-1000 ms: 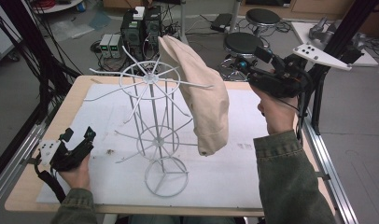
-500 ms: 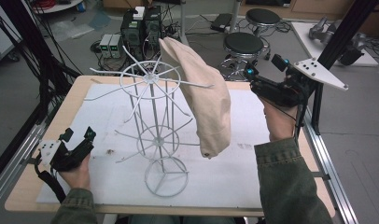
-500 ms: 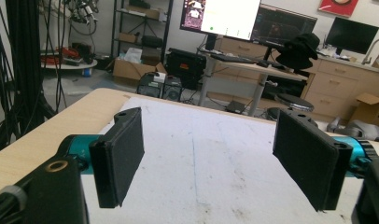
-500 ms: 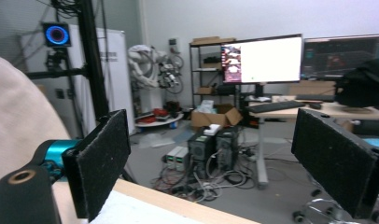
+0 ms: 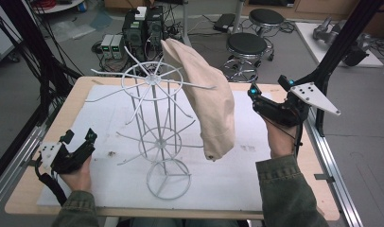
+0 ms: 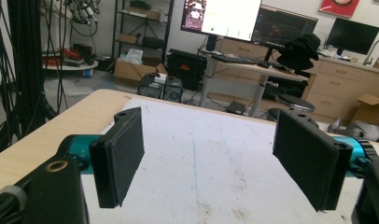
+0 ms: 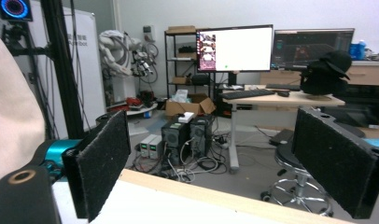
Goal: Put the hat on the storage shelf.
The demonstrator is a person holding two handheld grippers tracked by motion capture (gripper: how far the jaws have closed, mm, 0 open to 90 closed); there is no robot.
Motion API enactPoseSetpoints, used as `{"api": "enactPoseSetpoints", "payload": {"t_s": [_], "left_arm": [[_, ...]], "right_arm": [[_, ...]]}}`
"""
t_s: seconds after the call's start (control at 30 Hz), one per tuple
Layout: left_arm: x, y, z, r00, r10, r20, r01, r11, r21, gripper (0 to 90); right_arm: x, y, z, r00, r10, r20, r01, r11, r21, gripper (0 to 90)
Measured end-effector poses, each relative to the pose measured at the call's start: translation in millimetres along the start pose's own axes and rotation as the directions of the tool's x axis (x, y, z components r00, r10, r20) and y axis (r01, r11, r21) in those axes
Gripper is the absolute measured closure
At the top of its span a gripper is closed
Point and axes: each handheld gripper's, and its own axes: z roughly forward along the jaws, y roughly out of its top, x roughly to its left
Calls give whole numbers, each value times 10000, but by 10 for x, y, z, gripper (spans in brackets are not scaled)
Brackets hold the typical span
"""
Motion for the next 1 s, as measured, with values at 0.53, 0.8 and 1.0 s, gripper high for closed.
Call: {"api": "enactPoseSetpoints", "payload": {"t_s": [0.53,0.8,1.0], "left_arm": [[1,6,-15,10000,-10,-50,10,10000,-61,248],[-3,8,-10,10000,11,19,-11,10000,-44,245],[1,8,-14,10000,-12,-36,12,10000,-64,245]], "right_arm": [[-192,-576,-246,9898,563,1310,-695,9927,984,108],[-329,-861,-397,9734,989,2067,-1299,9813,1420,109],[-341,-1120,-479,9680,1089,2262,-1503,9731,1745,109]]}}
